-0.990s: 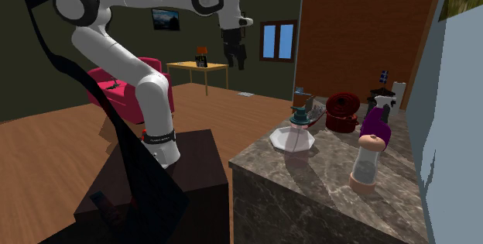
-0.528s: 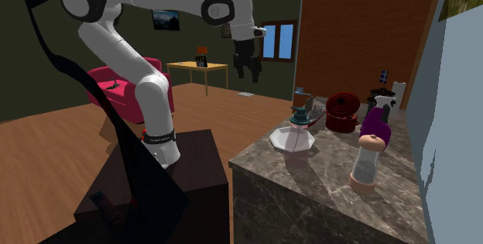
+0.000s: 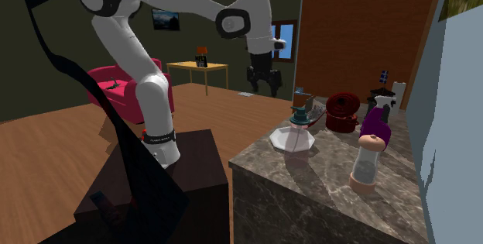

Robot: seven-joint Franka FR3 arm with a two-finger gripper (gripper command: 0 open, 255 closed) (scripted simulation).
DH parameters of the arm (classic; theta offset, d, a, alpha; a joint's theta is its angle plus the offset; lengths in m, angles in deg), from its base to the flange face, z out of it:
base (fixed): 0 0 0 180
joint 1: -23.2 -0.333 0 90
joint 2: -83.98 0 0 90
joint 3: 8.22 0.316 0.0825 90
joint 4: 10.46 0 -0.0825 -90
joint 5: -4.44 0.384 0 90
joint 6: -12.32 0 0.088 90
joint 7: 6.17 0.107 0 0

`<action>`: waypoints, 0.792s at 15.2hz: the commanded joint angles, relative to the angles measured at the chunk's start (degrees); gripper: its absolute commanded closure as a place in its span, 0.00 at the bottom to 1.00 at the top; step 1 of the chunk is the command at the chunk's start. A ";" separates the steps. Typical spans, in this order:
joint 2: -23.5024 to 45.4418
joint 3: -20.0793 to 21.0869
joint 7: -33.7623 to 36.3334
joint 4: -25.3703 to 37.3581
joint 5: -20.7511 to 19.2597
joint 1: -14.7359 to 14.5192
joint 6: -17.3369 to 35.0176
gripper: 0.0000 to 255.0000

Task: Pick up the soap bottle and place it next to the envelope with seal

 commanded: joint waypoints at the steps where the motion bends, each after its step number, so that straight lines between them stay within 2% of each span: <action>1: 4.45 -3.12 -4.97 1.87 1.44 -0.99 2.57 0.00; 4: 11.21 -7.47 -12.59 5.82 5.14 -2.65 4.77 0.00; 8: 21.59 -12.34 -24.08 12.49 13.15 -4.18 6.05 0.00; 10: 27.32 -13.75 -30.10 16.47 18.18 -3.89 5.74 0.00; 12: 28.27 -13.42 -30.89 16.52 19.09 -3.51 6.31 0.00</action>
